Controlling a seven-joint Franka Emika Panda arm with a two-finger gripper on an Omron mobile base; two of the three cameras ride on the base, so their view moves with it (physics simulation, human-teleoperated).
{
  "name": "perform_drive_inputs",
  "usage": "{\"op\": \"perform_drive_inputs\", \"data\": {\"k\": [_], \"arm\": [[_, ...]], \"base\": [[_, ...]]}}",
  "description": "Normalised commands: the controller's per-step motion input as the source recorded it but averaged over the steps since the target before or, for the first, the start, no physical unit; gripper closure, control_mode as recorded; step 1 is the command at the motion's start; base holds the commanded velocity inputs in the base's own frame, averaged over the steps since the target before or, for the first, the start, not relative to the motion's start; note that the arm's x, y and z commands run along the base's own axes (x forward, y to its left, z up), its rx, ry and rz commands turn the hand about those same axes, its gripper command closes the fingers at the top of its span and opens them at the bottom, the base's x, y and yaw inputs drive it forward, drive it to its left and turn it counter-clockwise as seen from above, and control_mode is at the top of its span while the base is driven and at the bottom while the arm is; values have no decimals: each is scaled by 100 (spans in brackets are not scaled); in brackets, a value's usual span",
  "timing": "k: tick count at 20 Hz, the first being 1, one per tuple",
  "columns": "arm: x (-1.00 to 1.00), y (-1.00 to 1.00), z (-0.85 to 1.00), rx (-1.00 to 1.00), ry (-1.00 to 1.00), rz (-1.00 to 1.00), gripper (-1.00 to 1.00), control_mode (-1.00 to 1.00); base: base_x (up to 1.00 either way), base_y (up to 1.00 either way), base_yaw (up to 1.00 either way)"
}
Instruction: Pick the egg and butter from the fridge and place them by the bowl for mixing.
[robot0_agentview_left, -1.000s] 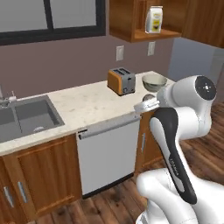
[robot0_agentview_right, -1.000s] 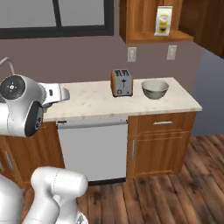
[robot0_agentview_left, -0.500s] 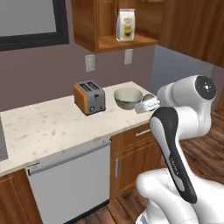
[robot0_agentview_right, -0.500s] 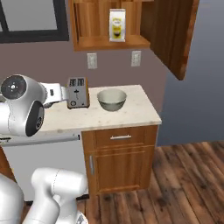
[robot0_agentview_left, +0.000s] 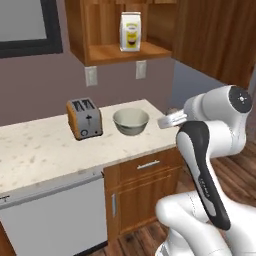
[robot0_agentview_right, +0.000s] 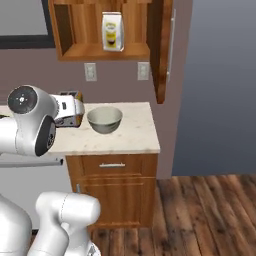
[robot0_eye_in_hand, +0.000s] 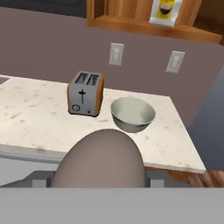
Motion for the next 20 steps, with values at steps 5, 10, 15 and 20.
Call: {"op": "perform_drive_inputs", "data": {"k": [5,10,15,20], "arm": [[0,0,0,0,0,0,100,100],[0,0,0,0,0,0,100,100],[0,0,0,0,0,0,100,100],[11,0,0,0,4,0,100,-100]], "base": [[2,5,48],[10,8,5],[42,68,0],[34,37,0]]}}
